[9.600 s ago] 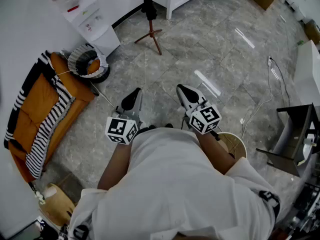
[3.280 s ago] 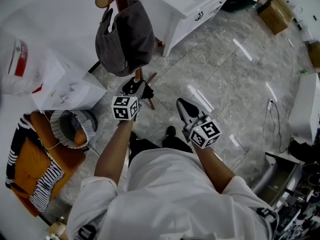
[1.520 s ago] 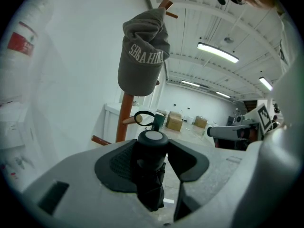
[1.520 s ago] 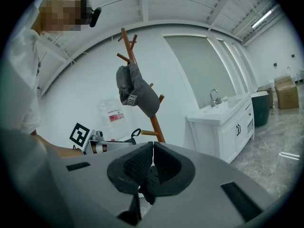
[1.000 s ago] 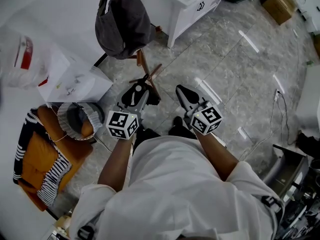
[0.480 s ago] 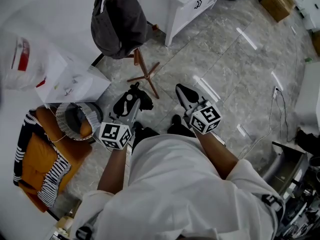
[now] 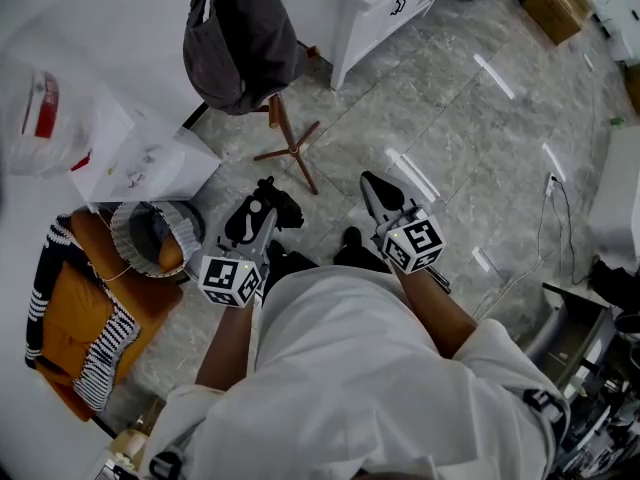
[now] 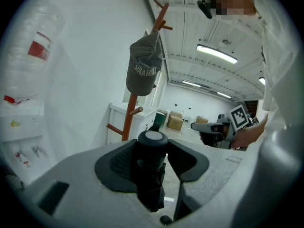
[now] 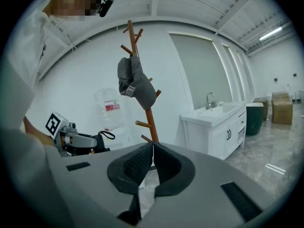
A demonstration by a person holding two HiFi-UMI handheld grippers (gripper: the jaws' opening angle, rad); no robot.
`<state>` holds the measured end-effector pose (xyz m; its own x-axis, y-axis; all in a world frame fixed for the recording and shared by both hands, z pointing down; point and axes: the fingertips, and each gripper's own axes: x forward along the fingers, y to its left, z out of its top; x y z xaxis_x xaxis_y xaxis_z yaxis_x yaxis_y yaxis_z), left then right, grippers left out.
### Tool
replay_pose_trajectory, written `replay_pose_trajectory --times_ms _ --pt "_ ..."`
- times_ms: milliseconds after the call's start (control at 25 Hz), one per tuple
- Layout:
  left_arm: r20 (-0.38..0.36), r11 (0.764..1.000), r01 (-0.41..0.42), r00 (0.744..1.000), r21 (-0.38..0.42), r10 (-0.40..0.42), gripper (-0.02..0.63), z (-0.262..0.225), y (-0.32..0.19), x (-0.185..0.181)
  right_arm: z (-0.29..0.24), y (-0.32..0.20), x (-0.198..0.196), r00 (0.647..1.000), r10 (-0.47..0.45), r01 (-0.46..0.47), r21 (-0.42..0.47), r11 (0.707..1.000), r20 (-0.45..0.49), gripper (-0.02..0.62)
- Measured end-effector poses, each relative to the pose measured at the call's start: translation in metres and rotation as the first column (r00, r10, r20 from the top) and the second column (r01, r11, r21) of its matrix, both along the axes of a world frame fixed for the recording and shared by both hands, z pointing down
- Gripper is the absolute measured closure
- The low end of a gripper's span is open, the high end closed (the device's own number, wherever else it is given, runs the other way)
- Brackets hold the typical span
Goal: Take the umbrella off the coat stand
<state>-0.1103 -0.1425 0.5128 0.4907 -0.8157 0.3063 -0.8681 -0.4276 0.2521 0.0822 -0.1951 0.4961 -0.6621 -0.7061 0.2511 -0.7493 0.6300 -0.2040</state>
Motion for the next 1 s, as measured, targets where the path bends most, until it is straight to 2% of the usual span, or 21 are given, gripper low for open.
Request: replay_pose_trajectory --times_ms 360,1000 --pt "-0.014 1.0 -0.016 1.0 -0.015 0.016 0.397 0.005 0.01 0.005 0.009 0.019 0.006 0.999 0.004 -0.004 -0.002 1.0 -0.039 0.58" --pt "-0.02 1.0 -0.004 1.0 -0.001 0.004 0.397 0.004 0.026 0.001 0.008 0.027 -0.001 1.0 -0.001 0.002 0.008 1.0 -0.028 0.58"
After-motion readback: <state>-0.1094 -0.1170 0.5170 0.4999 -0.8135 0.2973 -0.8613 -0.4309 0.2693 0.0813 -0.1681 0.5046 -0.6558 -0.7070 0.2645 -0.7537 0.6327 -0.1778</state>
